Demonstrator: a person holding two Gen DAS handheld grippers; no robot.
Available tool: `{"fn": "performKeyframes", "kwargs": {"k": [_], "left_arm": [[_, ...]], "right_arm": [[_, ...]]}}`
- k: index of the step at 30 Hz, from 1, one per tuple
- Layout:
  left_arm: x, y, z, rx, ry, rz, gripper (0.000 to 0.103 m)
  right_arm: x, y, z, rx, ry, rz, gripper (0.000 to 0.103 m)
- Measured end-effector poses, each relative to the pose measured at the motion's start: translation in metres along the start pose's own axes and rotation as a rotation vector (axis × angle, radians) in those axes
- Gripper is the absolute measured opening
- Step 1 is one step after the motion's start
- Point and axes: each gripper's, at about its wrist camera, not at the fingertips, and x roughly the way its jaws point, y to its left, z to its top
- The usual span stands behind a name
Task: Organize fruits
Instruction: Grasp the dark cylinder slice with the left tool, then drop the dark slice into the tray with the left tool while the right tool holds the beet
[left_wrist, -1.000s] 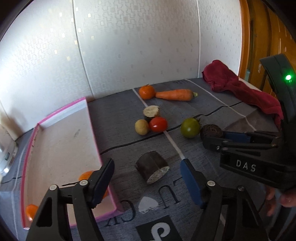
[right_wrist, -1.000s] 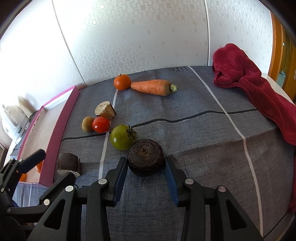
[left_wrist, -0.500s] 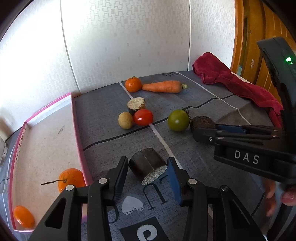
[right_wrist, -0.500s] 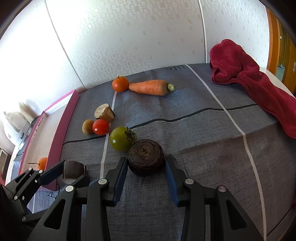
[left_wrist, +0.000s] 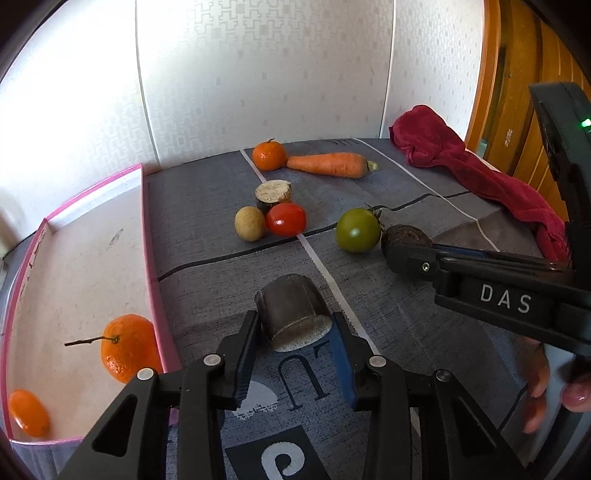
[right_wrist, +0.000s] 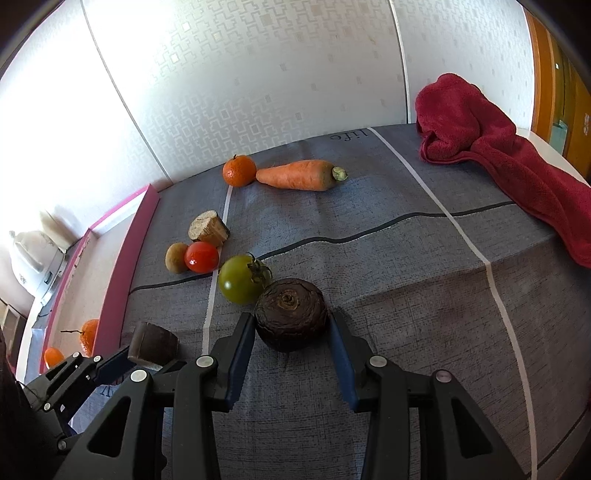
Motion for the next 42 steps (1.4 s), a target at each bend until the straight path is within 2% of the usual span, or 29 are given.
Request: {"fn": "performKeyframes", "kwargs": {"k": [12,21,32,42], "left_arm": [[-0.015,0.011,-0.002,-0.067,-0.024,-0.028,0.038],[-0.036,0.025,-0.001,-0.109,-0.077,-0.029,0.038],[-0.056,0.058,-0.005,-0.179,-0.120,0.012,0.038],[-0.065,0.089,-0.013,-0.250,-0.126,0.060,0.038]], "right_arm": [[-0.002,0.002,-0.001,-0.004,-0.007,0.013,0.041],[-0.011,0.011,0.002,-0.045,-0.069,0.040,0.041],[-0.017,0.017,0.005,-0.056,-0.104,0.077,0.041],[-0.019,0.039,0.004,-0.123,-0.128,0.127,0.041]]}}
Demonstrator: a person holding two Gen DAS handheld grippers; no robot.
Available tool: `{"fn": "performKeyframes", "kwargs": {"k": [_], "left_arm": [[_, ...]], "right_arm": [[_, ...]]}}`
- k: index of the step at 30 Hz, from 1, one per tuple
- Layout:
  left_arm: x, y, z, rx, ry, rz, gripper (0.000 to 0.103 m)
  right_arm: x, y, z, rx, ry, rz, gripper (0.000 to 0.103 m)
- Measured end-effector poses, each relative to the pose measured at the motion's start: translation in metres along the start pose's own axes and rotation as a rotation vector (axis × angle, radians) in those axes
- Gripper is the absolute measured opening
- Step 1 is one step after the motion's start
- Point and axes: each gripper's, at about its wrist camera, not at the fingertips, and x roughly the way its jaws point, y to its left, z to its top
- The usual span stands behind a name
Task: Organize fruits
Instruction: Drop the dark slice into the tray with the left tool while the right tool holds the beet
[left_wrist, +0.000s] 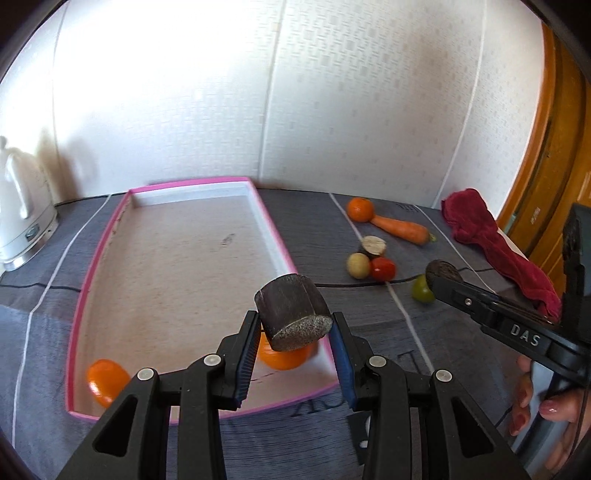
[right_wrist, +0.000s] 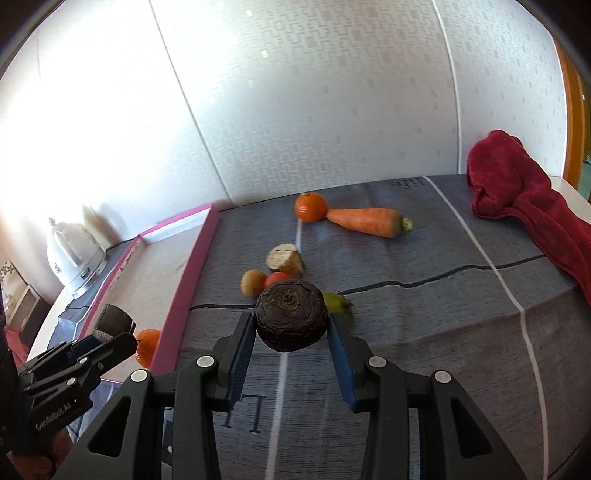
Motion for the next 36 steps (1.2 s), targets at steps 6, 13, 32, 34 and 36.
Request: {"fn": "performKeyframes", "kwargs": {"k": [6,13,32,34,36], "left_arm": [[0.000,0.018,0.000,-0.046,0.004,0.033,0.038],[-0.001,0.038,0.001,-0.106,0.025,0.060,0.038],[0.003,0.091,0.023,-0.077,0.135,0.168,0.038],[0.007,0.098,0.025,-0.110,0.149,0.177,0.038],[0.007,0.102,0.028,-0.120,0.138,0.173,0.038]], "right_arm": [[0.003,0.008,-0.001,-0.015,0.005,0.026,0.041],[0.007,0.020,-0.001,-0.036,0.006,0.065,0.041],[0.019,0.043,0.004,-0.085,0.011,0.116,0.041],[0.022,0.043,0.003,-0.088,0.017,0.112,0.041],[0.024,0.045,0.001,-0.093,0.022,0.106,0.041]]}}
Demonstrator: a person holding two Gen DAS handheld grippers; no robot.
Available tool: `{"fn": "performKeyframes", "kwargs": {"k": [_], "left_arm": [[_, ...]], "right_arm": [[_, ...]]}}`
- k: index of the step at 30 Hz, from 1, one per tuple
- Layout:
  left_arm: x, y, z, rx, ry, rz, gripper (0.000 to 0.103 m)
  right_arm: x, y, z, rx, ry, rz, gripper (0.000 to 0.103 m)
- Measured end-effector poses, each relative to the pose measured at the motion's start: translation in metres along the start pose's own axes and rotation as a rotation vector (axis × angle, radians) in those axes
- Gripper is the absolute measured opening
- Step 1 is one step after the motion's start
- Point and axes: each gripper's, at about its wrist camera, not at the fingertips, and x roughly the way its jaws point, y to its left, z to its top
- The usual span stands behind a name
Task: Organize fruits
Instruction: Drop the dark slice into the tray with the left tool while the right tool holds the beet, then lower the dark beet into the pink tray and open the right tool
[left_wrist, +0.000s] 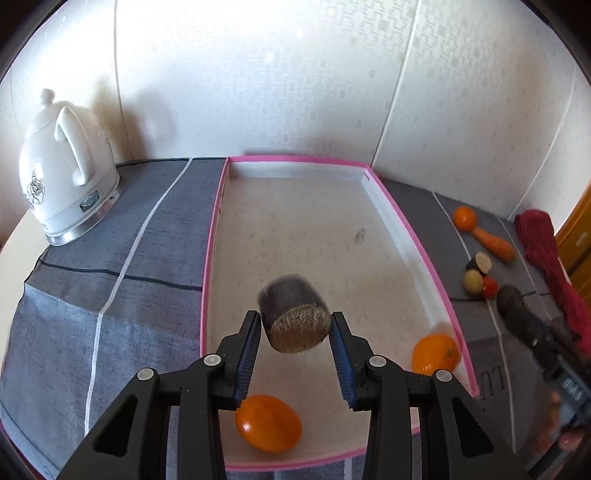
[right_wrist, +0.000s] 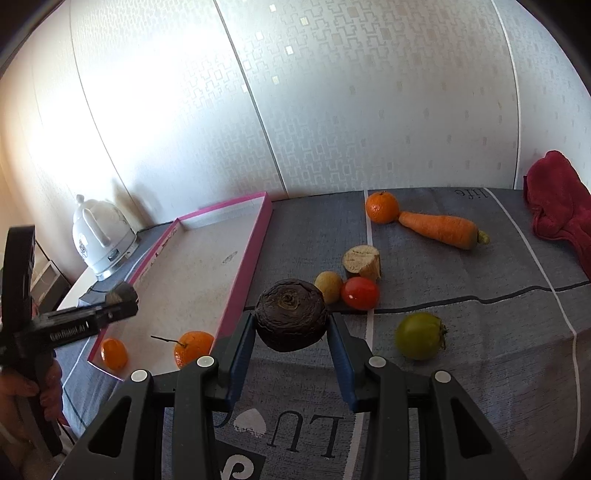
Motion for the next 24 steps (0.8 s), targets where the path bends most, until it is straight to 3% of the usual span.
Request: {"fn": "performKeyframes", "kwargs": {"k": [9,18,24], "left_arm": [[-0.003,0.006,-0.003,-0.042,-0.002,0.019,0.039],[-0.009,-0.009,-0.018,-0.054,0.017,0.022,0.070],[-0.009,-0.016,-0.023,-0.040,0.024,0.034,0.077]], "right_arm": [[0.003,0.018,-0.001,-0.080,-0.015,0.008,0.041],[0.008,0.043,0.007,-0.216,-0.023,0.059,0.041],[0.015,0.054,0.009,-0.240,-0.014,0.100,0.041]]}}
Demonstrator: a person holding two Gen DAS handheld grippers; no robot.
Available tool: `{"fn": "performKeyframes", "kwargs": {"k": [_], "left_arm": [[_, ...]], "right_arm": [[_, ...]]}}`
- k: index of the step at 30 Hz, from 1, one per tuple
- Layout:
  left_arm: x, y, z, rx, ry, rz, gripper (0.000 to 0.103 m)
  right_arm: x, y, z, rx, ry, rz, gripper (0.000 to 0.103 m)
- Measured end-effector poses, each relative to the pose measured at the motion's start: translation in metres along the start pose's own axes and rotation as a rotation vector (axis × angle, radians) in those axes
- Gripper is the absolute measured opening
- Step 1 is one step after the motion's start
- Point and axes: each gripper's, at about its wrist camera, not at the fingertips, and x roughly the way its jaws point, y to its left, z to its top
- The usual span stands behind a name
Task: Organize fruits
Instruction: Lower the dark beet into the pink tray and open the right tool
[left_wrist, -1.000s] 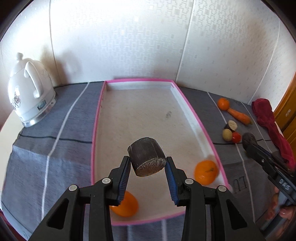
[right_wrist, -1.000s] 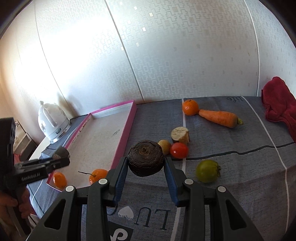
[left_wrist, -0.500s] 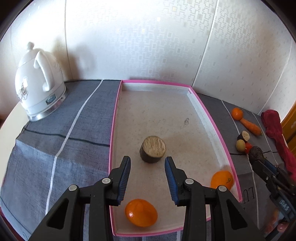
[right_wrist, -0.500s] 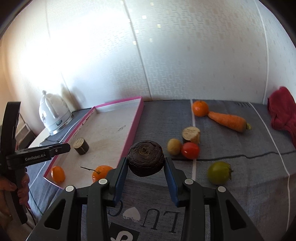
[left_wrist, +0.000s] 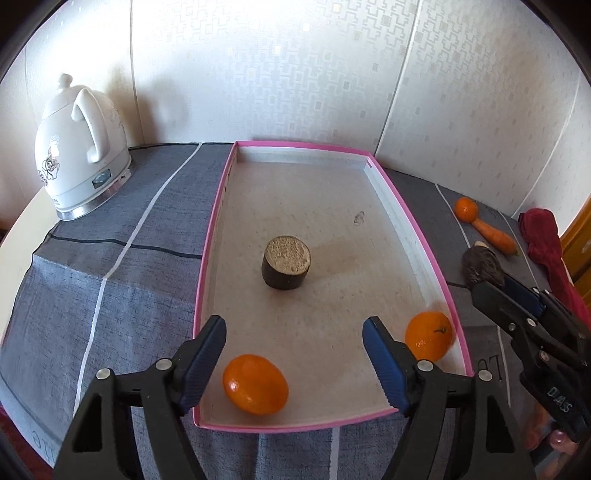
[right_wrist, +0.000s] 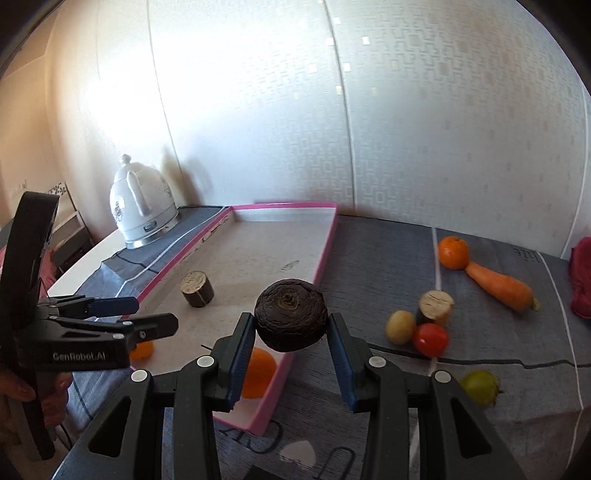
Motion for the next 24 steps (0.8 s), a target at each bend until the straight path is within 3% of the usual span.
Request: {"fn": "performKeyframes", "kwargs": {"k": [6,15,24], "left_arm": [[-0.001,0.000,-0.003,-0.029,-0.001,0.015,0.087],[-0.004,-0.009,-0.006,-0.001,-0.038,0.071,0.088],[-0.001,-0.008,-0.003,-0.015,-0.034,0.067,0.088]], "right_arm": [[0.012,0.004,0.004,-0.015,0.024,0.022,0.041],[0.039,0.010,0.015,-0.086,0.048,0.035,0.041],[0.073,0.019,0.020,-0.138,0.123,0.062,0.041]]}}
